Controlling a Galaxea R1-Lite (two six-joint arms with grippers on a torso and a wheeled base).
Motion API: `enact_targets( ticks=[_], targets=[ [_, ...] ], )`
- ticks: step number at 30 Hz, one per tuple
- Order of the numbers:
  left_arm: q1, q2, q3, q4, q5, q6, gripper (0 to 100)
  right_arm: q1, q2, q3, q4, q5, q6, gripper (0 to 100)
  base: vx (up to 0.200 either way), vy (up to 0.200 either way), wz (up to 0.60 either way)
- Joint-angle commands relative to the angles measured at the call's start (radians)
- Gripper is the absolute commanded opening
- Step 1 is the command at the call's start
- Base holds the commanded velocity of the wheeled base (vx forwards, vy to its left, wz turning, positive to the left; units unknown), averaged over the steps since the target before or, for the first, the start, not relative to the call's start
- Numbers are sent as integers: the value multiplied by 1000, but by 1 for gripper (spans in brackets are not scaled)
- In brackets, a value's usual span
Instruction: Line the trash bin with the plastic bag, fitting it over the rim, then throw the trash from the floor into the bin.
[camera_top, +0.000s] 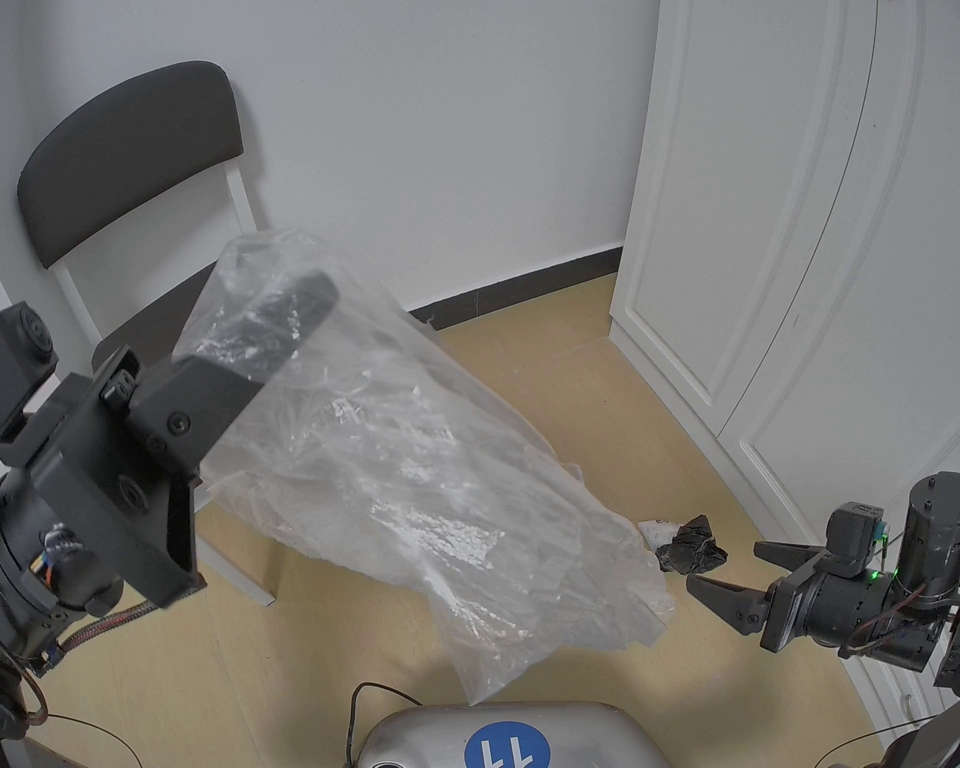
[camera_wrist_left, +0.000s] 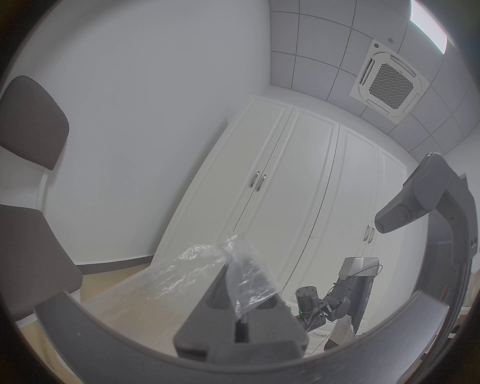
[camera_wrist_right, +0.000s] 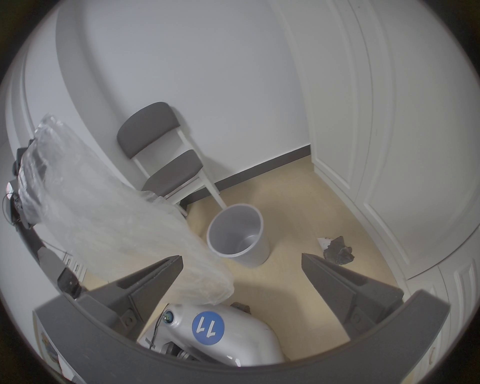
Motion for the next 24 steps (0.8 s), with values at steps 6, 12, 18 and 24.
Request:
enact_targets(
  ticks=[6,12,18,24],
  targets=[
    [-2,4,-3,-1,0,1,0,90,61,23,-16,-2,6,100,0,0,0],
    [0,-2,-3,-1,0,1,0,84,165,10,-54,-10,72,100,0,0,0],
    [-6,-11,3,-1,0,2,0,79,310,20,-260,-21,127,100,0,0,0],
    [-6,-11,-1,-1,0,2,0,111,380,52,-350,-41,132,100,0,0,0]
  ],
)
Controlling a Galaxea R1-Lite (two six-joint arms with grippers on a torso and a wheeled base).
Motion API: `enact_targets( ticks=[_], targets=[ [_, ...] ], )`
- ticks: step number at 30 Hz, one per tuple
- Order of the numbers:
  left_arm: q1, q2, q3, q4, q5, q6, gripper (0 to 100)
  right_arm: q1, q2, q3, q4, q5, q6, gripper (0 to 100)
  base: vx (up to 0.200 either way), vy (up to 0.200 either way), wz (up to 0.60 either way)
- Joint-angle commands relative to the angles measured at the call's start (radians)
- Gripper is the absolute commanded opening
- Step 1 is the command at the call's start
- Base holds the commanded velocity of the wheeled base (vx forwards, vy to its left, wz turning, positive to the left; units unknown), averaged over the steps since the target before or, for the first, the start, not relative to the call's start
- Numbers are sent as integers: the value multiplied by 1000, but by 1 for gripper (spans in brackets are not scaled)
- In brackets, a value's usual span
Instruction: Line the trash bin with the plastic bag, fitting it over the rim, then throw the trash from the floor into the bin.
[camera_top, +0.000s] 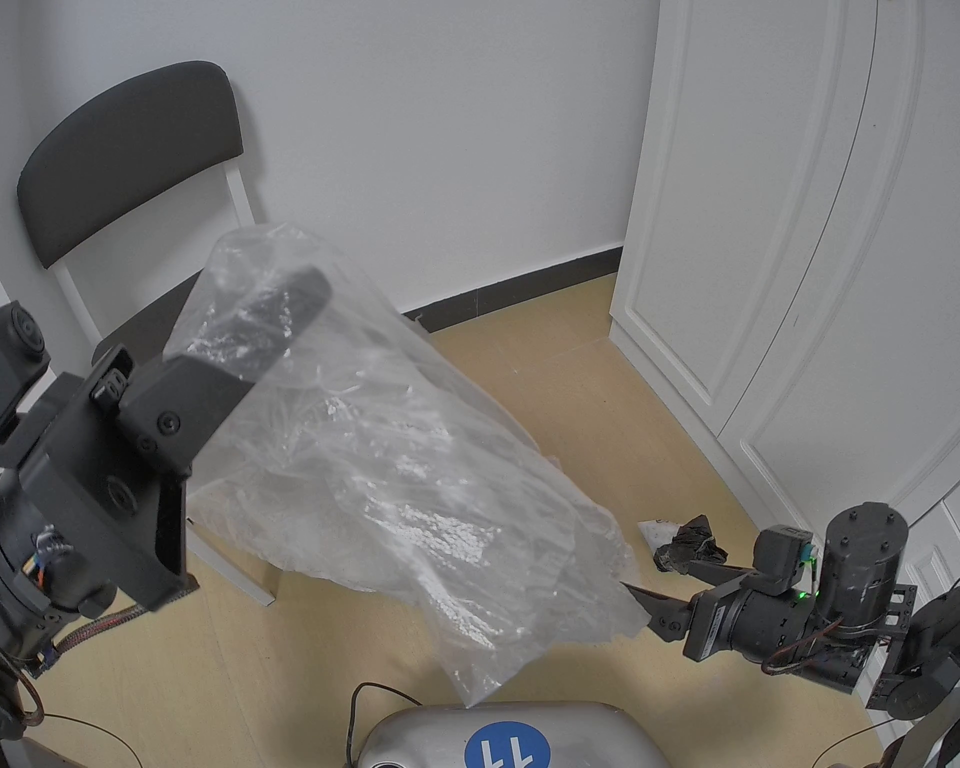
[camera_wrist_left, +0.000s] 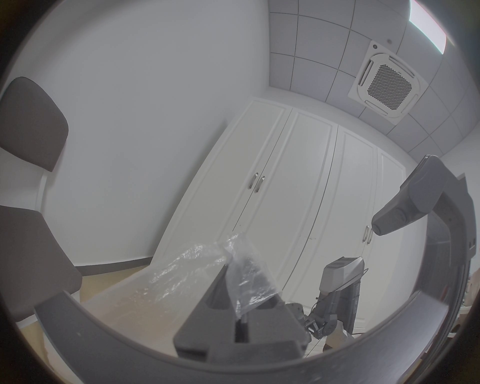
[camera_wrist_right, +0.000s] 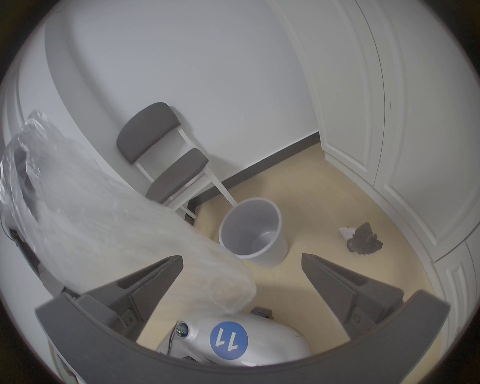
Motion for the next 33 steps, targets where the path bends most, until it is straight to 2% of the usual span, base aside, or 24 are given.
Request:
enact_targets(
  ticks=[1,5,8,14,16,25,33],
  targets=[
    [-3,-4,-2,0,0,0,0,22,107,20,-23,-5,6,100,0,0,0],
    [-11,-6,-4,-2,1,0,0,22,155,11,-41,-9,34,100,0,0,0],
    [-18,-10,-4,-2,1,-3,0,22,195,12,-133,-9,80,100,0,0,0],
    [-35,-9,-5,-2,1,-3,0,36,314,81,-480,-25,91,100,0,0,0],
    [-35,-9,-7,-2,1,-3,0,51,324,120,-532,-25,80,100,0,0,0],
    [-34,3,-19,-2,3,-11,0,163,242,193,-532,-25,34,100,0,0,0],
    [-38,3,-25,-25,3,-11,0,138,264,164,-532,-23,42,100,0,0,0]
  ],
)
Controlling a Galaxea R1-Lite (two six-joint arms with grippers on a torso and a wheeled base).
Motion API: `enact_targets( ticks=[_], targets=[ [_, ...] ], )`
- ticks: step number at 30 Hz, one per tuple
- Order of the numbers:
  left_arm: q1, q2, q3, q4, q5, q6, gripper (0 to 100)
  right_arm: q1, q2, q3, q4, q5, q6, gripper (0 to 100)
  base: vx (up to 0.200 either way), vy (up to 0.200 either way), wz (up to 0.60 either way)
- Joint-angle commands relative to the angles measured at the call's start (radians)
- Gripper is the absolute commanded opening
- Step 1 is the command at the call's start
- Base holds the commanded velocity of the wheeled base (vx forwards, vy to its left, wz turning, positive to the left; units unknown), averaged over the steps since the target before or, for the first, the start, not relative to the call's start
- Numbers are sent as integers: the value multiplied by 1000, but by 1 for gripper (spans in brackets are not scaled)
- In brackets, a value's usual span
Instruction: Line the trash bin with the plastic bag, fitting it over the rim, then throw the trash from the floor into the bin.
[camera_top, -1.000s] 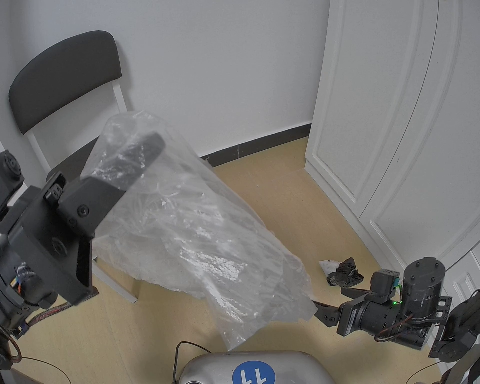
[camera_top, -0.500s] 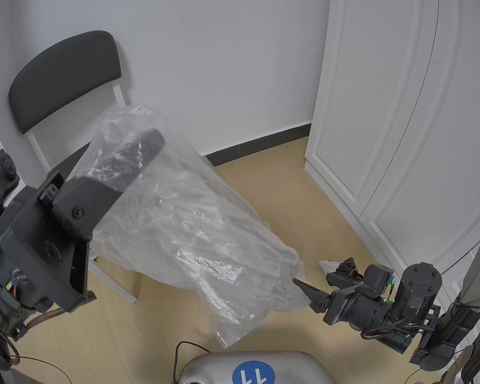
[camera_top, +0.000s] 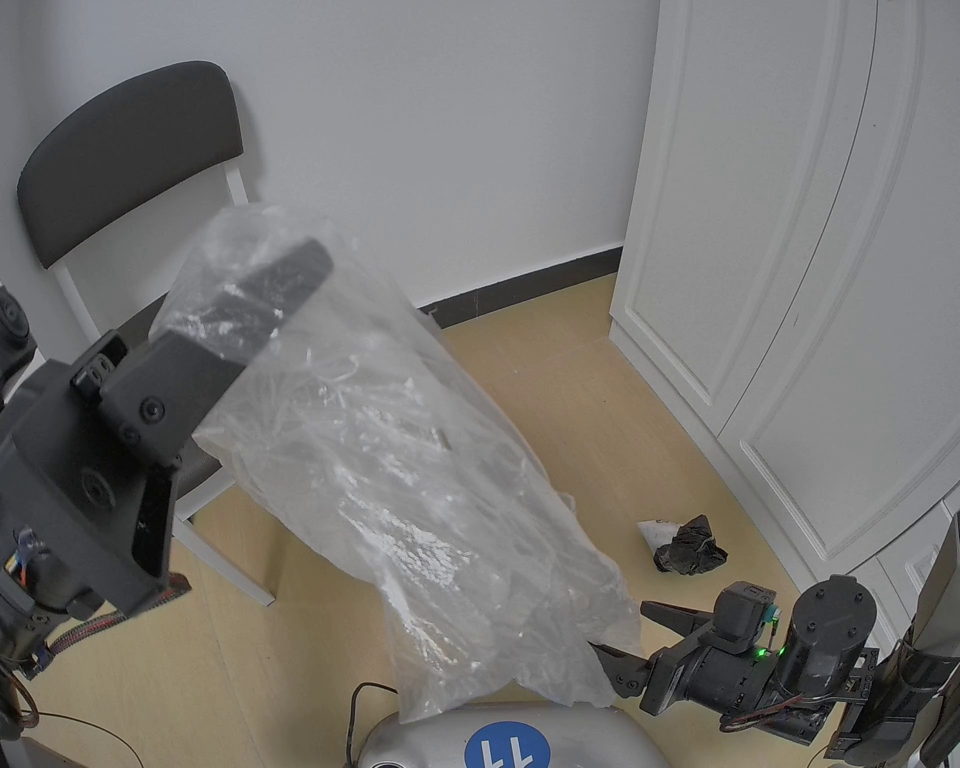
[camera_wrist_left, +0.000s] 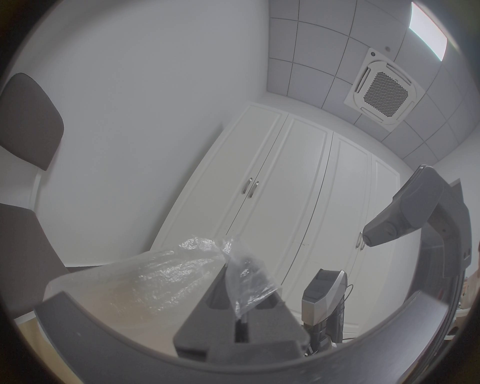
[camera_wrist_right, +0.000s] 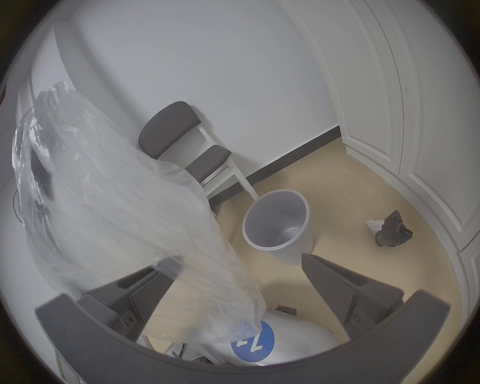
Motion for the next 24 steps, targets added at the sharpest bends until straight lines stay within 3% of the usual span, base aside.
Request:
enact_targets(
  ticks=[1,10,24],
  targets=[
    [-6,5,-4,-18,0,-2,0,-2,2,-5,-18,1,1,100,0,0,0],
    [-23,-2,-7,-21,0,-27,0,-14,33,-44,-18,-5,51,100,0,0,0],
    [-1,-7,-4,-19,5,-24,0,-43,24,-30,-18,-16,5,100,0,0,0]
  ],
)
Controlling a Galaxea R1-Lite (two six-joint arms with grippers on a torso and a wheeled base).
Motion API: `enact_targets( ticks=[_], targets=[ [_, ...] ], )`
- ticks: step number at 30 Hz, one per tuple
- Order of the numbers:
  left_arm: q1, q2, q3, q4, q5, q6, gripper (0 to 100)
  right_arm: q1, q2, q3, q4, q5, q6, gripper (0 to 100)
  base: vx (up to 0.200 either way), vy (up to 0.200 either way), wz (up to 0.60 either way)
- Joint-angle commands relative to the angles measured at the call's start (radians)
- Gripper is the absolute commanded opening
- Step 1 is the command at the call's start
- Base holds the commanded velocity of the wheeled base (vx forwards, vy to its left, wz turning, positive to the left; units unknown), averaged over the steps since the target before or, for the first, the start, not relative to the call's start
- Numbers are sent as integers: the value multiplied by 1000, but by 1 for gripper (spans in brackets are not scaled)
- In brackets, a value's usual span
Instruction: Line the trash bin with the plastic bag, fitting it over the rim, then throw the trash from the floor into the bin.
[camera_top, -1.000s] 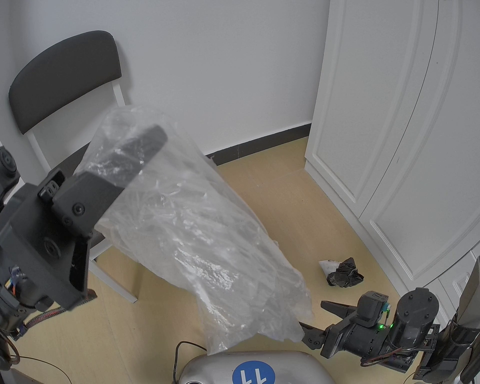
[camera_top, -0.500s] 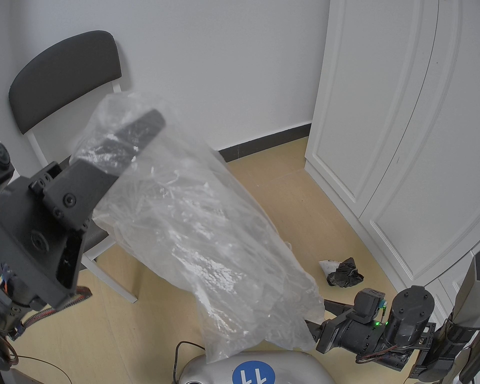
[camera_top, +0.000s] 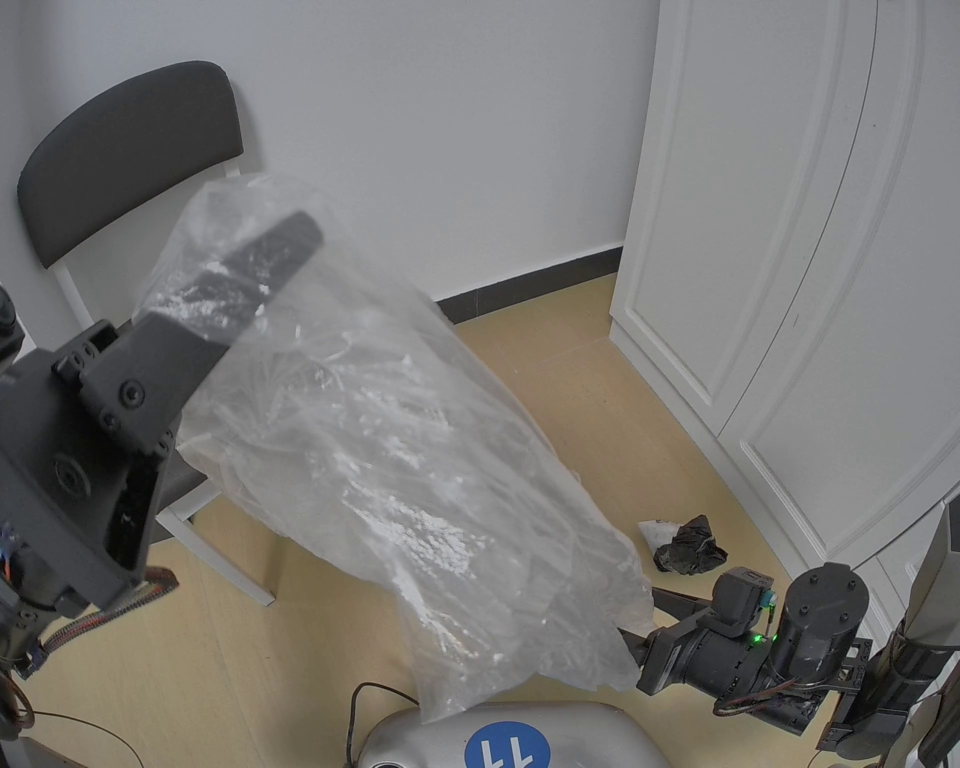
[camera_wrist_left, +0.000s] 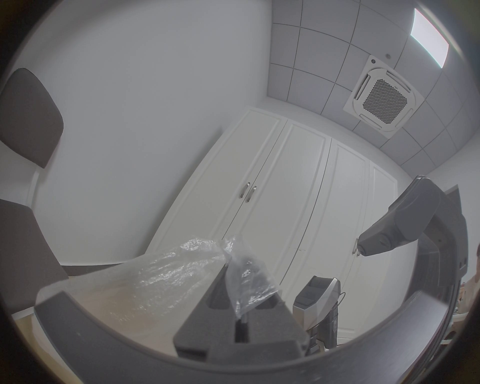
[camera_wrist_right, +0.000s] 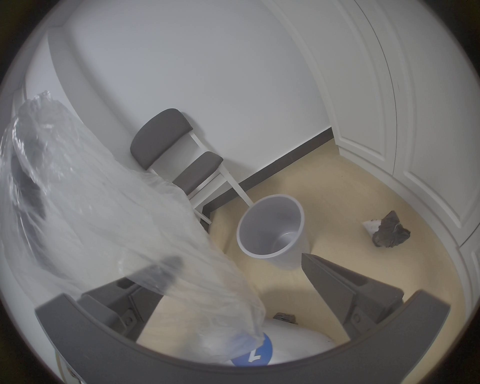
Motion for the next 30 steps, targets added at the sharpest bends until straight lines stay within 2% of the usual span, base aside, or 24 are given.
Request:
enact_targets(
  ticks=[1,30],
  targets=[
    [18,-4,4,2,2,2,0,-9,1,11,-18,-1,-23,100,0,0,0],
    [27,-22,4,0,-2,2,0,-20,34,20,-18,-12,-59,100,0,0,0]
  ],
)
